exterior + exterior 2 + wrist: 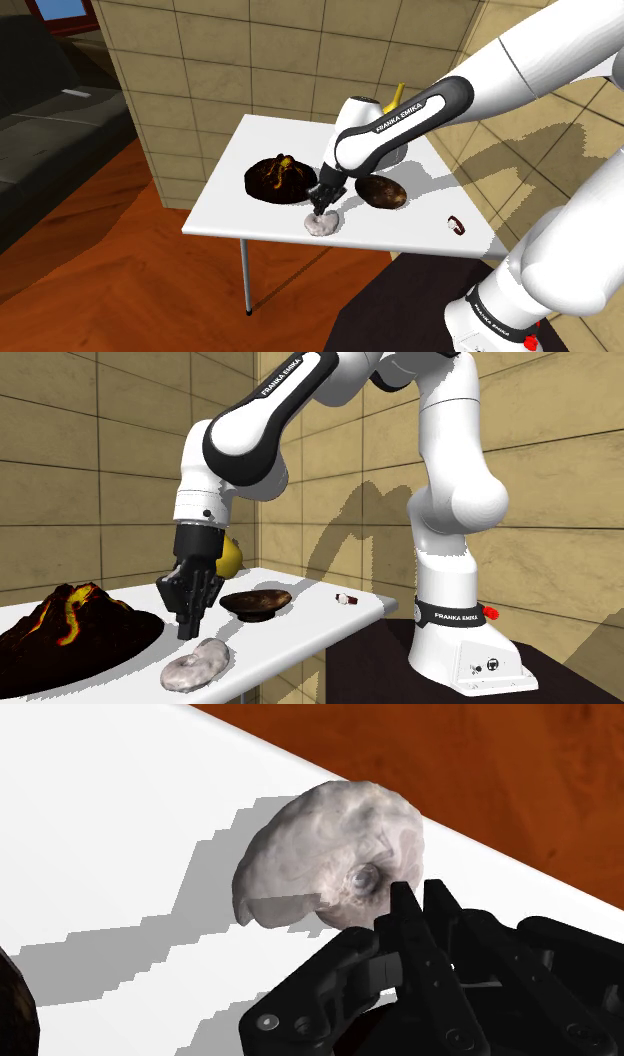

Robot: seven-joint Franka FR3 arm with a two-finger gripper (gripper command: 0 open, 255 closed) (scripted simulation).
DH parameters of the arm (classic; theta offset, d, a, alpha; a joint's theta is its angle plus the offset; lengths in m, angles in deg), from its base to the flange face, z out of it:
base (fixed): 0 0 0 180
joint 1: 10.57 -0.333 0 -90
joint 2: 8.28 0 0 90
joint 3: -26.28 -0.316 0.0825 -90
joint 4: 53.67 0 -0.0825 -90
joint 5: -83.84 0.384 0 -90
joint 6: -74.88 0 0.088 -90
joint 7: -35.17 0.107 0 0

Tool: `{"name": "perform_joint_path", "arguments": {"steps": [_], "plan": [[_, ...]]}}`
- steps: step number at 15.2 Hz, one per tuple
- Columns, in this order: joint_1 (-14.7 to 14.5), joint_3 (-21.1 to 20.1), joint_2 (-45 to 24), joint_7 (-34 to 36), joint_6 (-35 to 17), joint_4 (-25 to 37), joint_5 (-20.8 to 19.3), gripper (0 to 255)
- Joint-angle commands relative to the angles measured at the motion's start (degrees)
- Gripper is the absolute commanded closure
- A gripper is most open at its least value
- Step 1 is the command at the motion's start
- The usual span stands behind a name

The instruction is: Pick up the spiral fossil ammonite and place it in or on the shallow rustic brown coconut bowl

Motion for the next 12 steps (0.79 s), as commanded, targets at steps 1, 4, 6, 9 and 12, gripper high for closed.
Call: {"name": "perform_joint_path", "arguments": {"steps": [1,4,6,9,12], "plan": [[0.00,0.00,0.00,0.00,0.00,0.00,0.00,255],[0.00,0.00,0.00,0.00,0.00,0.00,0.00,255],[0.00,0.00,0.00,0.00,0.00,0.00,0.00,255],[1.26,1.41,0.30,14.27,-2.65,-1.78,1.39,0],[2.98,2.90,2.25,36.74,-7.11,-6.52,3.04,0]]}}
